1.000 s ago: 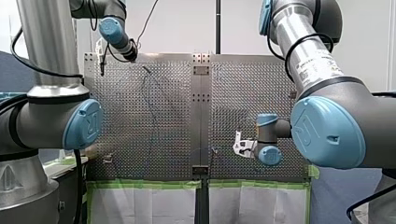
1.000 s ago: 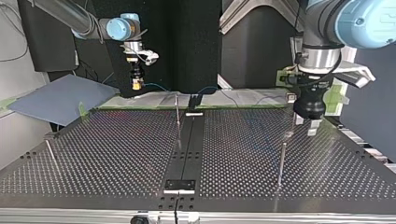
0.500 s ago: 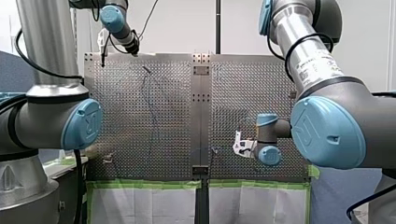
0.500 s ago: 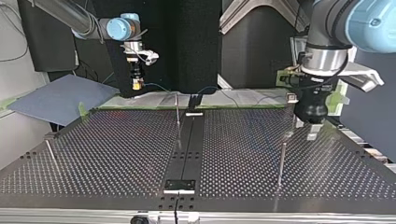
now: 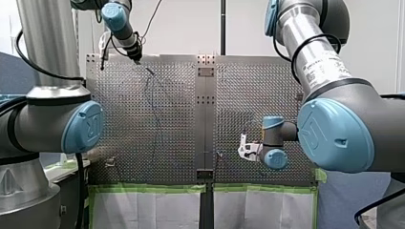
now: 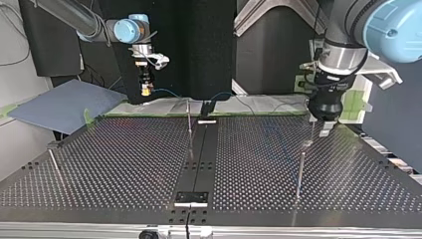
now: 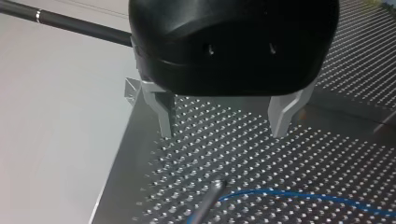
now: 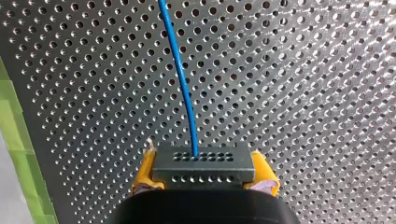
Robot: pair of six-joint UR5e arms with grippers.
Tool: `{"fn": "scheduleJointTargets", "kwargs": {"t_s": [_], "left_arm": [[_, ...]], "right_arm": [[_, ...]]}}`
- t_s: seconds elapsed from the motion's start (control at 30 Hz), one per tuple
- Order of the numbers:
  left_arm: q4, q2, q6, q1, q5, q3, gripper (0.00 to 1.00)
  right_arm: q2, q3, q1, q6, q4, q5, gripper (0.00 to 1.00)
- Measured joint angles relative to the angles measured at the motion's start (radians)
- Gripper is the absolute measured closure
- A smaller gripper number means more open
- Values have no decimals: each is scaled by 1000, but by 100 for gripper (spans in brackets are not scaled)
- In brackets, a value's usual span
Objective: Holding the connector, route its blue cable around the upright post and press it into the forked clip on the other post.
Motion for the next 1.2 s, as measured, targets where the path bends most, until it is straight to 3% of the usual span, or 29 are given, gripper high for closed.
{"fn": "scheduleJointTargets", "kwargs": {"t_s": [0.17, 0.67, 0.9, 1.2], "left_arm": [[-35, 0, -10, 0, -1, 0, 1], [-25, 0, -41, -1, 10, 0, 1], [-21, 0, -69, -1, 38, 0, 1], [-35, 1, -89, -1, -20, 0, 1]], "right_arm": [[0, 0, -1, 0, 0, 0, 100], [0, -7, -6, 0, 9, -1, 100], [0, -8, -5, 0, 10, -1, 100], [0, -8, -3, 0, 11, -1, 100]]}}
